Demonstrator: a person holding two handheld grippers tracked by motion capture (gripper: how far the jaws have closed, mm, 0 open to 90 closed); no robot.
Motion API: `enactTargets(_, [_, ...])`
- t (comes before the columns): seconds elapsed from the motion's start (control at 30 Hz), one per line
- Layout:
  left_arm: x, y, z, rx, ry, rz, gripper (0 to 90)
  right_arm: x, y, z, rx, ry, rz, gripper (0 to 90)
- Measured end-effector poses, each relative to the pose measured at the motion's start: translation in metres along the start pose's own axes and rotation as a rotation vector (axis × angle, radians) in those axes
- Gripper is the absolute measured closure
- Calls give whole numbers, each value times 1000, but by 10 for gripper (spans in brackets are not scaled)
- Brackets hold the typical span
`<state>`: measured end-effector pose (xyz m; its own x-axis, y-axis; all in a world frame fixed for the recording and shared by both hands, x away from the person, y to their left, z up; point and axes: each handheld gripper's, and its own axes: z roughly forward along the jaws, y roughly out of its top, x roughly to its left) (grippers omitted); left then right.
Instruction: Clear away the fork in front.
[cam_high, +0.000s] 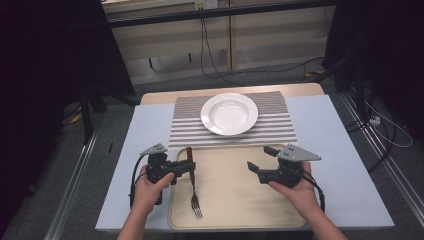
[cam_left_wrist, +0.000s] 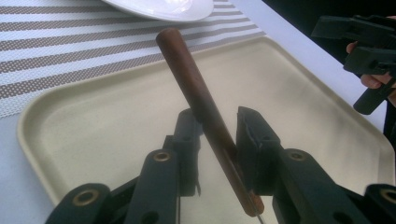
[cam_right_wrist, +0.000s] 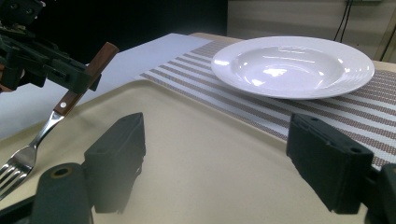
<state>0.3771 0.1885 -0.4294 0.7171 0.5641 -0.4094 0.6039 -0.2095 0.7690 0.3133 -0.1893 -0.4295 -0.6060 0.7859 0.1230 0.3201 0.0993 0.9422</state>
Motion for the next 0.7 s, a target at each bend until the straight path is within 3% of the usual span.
enactTargets(0.7, [9,-9,8,54,48,-4,643,-1,-1,0,0,3,5,199])
